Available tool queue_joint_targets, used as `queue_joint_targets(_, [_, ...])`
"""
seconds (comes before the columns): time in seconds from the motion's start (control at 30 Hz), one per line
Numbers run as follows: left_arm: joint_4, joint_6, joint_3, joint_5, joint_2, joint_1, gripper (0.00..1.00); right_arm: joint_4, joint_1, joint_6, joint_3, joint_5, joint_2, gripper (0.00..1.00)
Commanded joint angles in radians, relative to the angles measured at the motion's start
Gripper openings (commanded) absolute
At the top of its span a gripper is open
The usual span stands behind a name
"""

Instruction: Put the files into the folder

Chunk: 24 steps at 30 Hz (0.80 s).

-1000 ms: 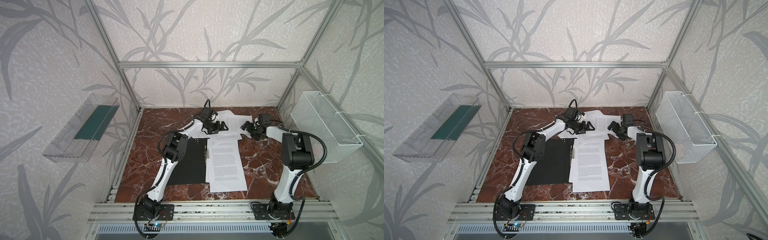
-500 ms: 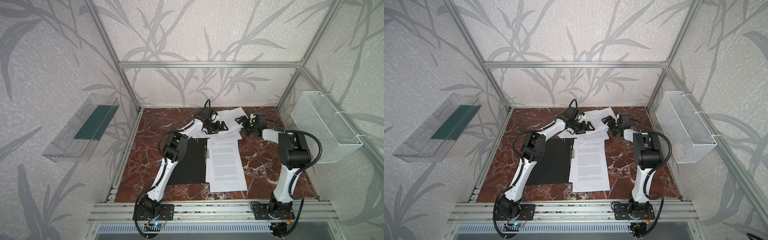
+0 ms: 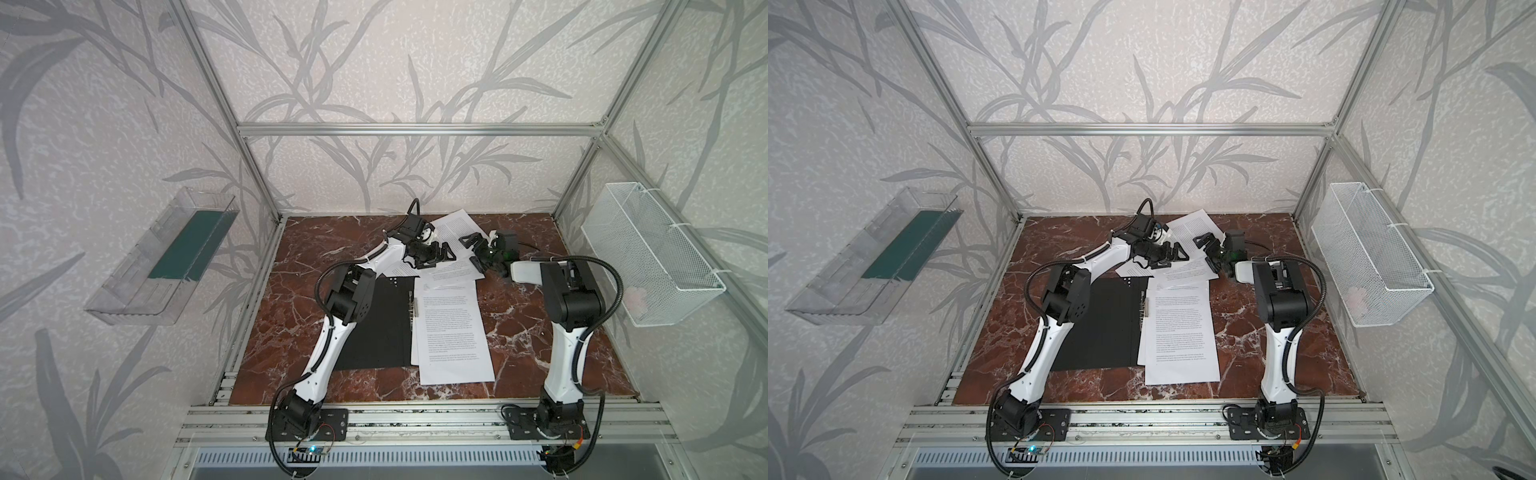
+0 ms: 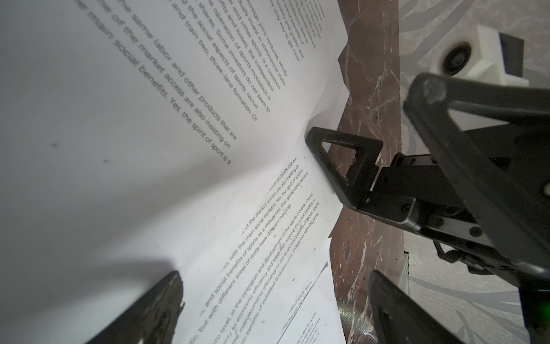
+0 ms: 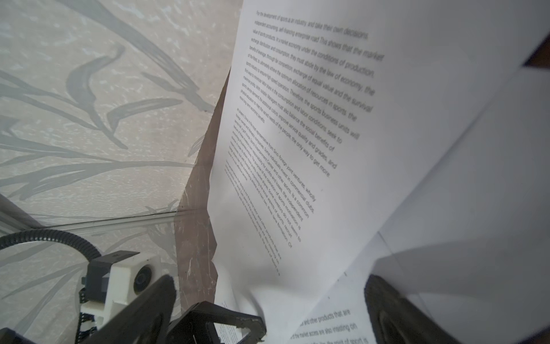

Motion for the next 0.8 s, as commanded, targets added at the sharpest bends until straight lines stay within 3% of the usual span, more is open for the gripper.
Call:
queue_joint_targets(0.0, [-0.043, -0.011, -0.03, 0.034, 0.004, 0.004, 0.97, -0.227, 0.011, -0.135, 0.075, 0.051, -0.036, 0.99])
queue_joint_targets(0.2, [-0.014, -0.036, 0.001, 0.073, -0.046, 0.011, 0.97, -0.483, 0.029, -0.221, 0.273, 0.039, 0.04, 0.99])
queue_joint_targets(0.77, [-0.115, 0.023, 0.185, -0.003, 0.062, 0.054, 0.97, -0.691, 0.041, -0.321, 0.449, 0.145, 0.108, 0.99])
